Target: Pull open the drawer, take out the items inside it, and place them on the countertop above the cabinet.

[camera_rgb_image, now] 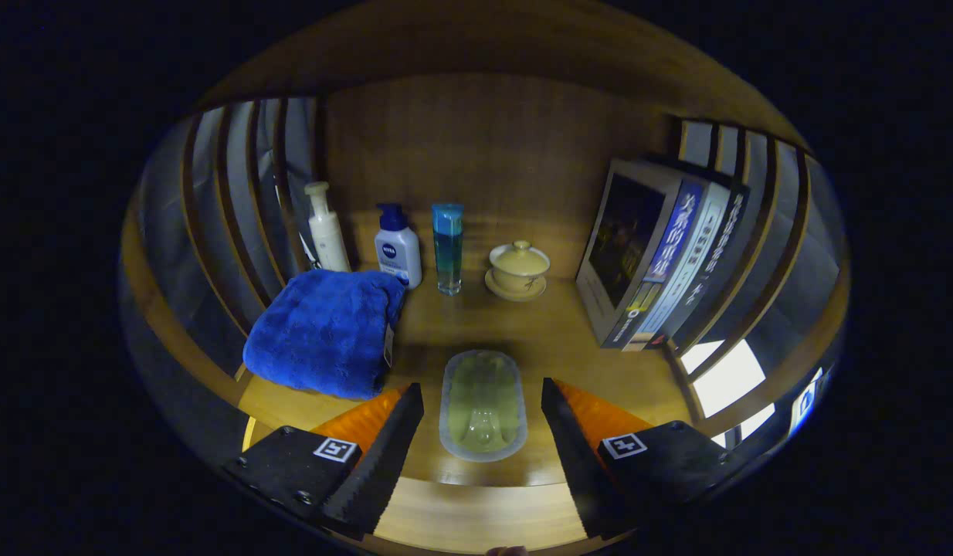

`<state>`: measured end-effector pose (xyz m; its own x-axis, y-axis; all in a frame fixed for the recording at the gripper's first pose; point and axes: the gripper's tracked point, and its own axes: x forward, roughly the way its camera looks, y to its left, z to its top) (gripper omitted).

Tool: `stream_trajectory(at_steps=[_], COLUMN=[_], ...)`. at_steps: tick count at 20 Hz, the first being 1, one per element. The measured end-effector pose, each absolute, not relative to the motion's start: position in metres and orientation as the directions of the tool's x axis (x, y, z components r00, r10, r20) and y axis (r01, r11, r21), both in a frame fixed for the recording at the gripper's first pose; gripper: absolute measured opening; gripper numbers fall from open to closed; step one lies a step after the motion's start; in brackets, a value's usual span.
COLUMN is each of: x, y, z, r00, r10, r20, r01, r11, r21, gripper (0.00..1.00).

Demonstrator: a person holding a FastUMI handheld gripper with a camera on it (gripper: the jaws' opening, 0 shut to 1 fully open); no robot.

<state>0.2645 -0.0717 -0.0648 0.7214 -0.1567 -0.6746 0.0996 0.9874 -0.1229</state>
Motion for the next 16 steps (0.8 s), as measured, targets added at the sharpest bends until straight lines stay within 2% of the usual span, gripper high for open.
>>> stream_trajectory(at_steps=[7,16], x=[0.2,0.089], y=[-0.023,0.038], z=[0.015,0.042], r00=[0.866,0.97], r10=[-0.062,0.008], r20=[-0.496,-0.243], r01=[-0.003,-0.053], r11=[0.991,0.983], r21=[-0.13,-0.176], gripper=[0.99,0.99])
